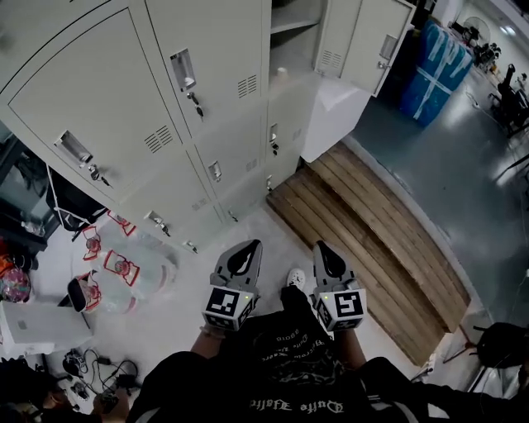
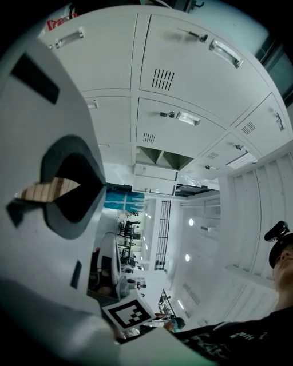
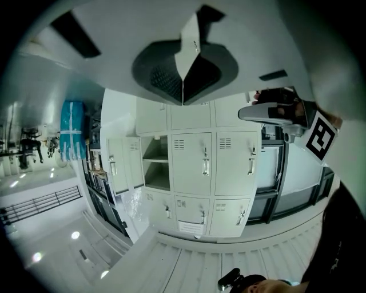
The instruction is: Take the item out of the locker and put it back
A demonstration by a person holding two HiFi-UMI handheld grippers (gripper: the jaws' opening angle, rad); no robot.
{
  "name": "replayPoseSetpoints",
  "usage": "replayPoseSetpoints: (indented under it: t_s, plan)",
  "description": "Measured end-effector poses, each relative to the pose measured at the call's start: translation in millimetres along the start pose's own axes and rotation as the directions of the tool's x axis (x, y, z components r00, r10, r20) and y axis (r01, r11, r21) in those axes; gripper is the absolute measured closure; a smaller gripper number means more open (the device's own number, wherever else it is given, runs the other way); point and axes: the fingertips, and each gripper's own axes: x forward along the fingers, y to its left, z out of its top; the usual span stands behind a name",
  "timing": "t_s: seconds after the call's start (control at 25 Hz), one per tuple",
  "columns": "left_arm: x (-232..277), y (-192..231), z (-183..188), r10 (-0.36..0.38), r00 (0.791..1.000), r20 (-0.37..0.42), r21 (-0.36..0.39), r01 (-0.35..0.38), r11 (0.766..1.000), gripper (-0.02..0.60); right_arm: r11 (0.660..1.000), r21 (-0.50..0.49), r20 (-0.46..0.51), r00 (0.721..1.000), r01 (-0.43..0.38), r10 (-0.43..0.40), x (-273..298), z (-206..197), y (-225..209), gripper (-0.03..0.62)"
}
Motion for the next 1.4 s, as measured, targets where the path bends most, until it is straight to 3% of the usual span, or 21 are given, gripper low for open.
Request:
replayPoseSetpoints:
  t_s: [0.44, 0.84, 1.16, 1.4]
  plan:
    - [110.4, 3.4, 11.8, 0.086, 0.995, -0.045, 0.017, -0.085, 0.996, 0.574, 0.990, -0.039, -0.002, 0.991, -0.134, 0.134, 87.1, 25.8, -83.4, 0.589]
    - [194.1, 1.1, 28.8, 0.192, 0.981, -0.008, -0.023, -0.192, 0.981, 0.574, 0.988, -0.031, 0.012, 0.989, -0.149, 0.149, 133.0, 44.5, -170.8, 0.588]
    - [227.5, 8.9, 36.0, 0.234, 0.972, -0.029, -0.014, -0.234, 0.972, 0.574, 0.984, -0.026, -0.038, 0.983, -0.178, 0.177, 157.9, 45.1, -191.6, 0.588]
    - [245.7, 28.8, 43.2, 0.232, 0.972, -0.019, 0.006, -0.232, 0.973, 0.574, 0.983, -0.019, -0.023, 0.983, -0.183, 0.183, 181.5, 53.4, -191.6, 0.588]
